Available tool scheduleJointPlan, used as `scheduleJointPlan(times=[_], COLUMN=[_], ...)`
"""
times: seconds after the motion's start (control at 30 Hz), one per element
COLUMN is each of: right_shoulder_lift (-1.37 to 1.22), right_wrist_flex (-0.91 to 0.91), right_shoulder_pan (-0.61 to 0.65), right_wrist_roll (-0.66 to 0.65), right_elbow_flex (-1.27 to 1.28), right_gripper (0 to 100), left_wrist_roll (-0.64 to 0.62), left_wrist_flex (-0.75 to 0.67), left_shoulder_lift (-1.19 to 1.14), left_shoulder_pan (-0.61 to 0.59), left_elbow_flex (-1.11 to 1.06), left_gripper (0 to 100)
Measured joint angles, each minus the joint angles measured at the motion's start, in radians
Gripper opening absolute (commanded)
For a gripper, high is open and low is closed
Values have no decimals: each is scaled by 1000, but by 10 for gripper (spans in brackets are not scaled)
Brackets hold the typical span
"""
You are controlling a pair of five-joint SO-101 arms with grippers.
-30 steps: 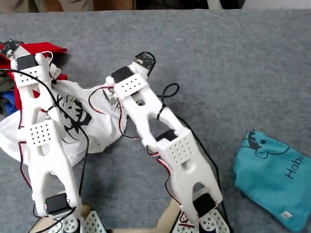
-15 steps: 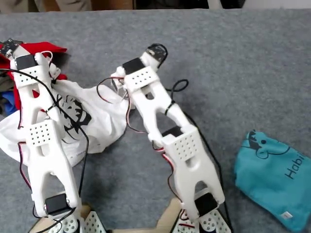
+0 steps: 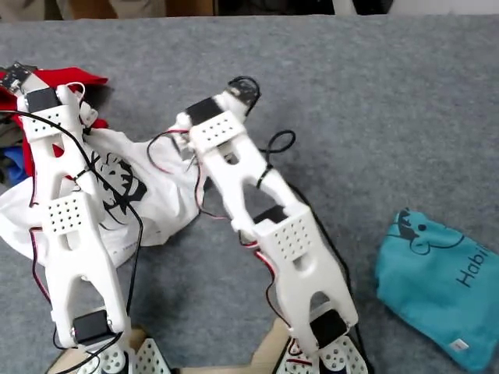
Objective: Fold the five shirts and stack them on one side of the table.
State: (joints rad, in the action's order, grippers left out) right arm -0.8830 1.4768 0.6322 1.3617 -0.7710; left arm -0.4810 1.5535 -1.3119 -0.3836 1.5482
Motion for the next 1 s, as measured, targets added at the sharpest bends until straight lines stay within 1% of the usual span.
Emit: scheduleJointPlan(times=[0.23,0.5,0.8,1.0], right_shoulder_lift=[0,-26,-72,-72], right_wrist_flex=[-23,-77,-101,-101], right_shoulder_pan=[8,8,-38,-109], right_wrist_roll=[3,3,-6,-6], right_elbow_flex=[0,-2,-41,-86], right_gripper=[218,79,73,72], left_wrist_roll=[0,0,0,0], left_wrist_flex=[0,0,0,0], left_shoulder_lift=[0,0,0,0], left_shoulder_pan=[0,0,0,0], left_elbow_flex=[0,0,0,0], left_gripper=[19,19,19,19])
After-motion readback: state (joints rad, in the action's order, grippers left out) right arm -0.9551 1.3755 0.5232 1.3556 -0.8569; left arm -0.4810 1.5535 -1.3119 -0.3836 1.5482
